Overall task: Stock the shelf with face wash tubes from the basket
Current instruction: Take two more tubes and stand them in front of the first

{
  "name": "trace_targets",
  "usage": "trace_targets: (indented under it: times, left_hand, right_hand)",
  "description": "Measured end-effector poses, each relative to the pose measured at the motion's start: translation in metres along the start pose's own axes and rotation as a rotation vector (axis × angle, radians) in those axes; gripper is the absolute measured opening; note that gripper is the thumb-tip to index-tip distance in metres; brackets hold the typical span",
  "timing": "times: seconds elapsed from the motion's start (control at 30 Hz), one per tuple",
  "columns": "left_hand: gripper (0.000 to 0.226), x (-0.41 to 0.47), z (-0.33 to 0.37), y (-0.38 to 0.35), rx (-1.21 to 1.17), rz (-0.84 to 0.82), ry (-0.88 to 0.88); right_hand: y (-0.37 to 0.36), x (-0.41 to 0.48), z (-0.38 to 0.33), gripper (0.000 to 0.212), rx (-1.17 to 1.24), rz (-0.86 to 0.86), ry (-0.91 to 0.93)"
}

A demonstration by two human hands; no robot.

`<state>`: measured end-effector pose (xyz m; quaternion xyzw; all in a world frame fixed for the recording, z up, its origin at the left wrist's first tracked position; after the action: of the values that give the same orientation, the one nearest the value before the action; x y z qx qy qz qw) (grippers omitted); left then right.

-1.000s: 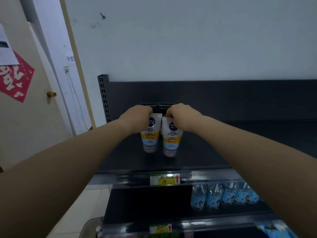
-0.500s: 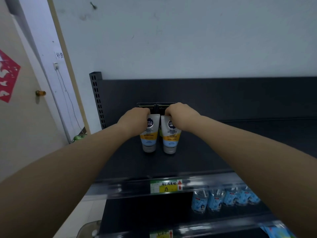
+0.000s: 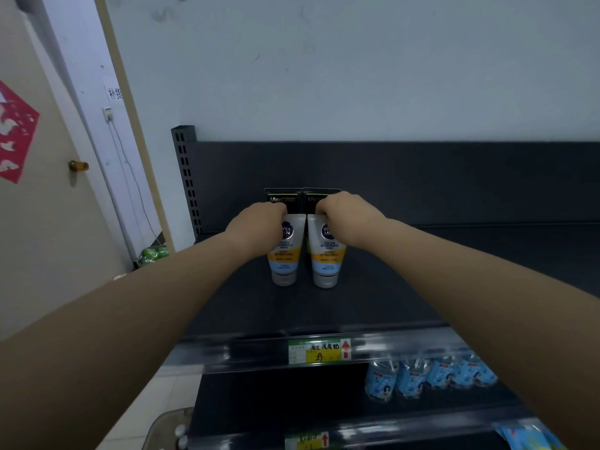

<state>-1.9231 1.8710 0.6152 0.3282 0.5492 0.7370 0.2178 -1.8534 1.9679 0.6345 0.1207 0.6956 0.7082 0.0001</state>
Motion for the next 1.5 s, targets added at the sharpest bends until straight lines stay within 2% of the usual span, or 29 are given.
trace_targets:
  times: [0.17, 0.47, 0.53, 0.63, 0.8, 1.07, 1.17, 1.3, 1.5]
  left_hand:
    - [0.006, -0.002, 0.005, -0.002, 0.01, -0.042, 0.018]
    - [0.013, -0.008, 0.007, -0.001, 0.005, -0.026, 0.026]
    - [0.015, -0.008, 0.007, -0.002, 0.022, -0.015, 0.021]
    - [0.028, -0.008, 0.006, -0.002, 0.05, 0.007, 0.013]
    - [0.051, -0.012, 0.01, 0.0, 0.096, 0.045, 0.002]
    - [0.055, -0.031, 0.026, 0.013, 0.101, 0.159, -0.018]
    - [0.055, -0.046, 0.034, 0.013, 0.087, 0.177, -0.008]
    - [0.054, -0.074, 0.047, 0.007, 0.122, 0.179, 0.011]
    - [0.058, -0.127, 0.075, -0.014, 0.154, 0.209, 0.012]
  right_hand:
    - [-0.003, -0.003, -0.002, 0.027, 0.03, -0.015, 0.01]
    - [-0.01, -0.004, 0.001, 0.024, 0.038, 0.018, 0.044]
    - [-0.011, -0.005, 0.001, 0.029, 0.024, 0.026, 0.049]
    - [-0.01, -0.007, 0.002, 0.036, 0.024, 0.046, 0.044]
    - [-0.005, -0.014, 0.005, 0.033, 0.043, 0.066, 0.024]
    - [0.009, -0.04, -0.001, 0.034, -0.023, 0.203, 0.079]
    - [0.008, -0.056, -0.003, 0.042, -0.029, 0.21, 0.089]
    - [-0.009, -0.081, -0.003, 0.057, -0.054, 0.098, 0.098]
    - [-0.028, -0.13, -0.011, 0.065, -0.058, 0.127, 0.184]
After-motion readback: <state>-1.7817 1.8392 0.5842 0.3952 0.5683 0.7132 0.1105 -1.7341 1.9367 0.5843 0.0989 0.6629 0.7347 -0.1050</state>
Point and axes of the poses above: each hand's wrist, its own x-axis towards the middle knuckle, its own y-axis out of the back of the hand, z = x × y, the point moved 9 cm from there along x, towards the middle knuckle, and after that the axes turned 2 degrees about -x, right-handed, at the moved point
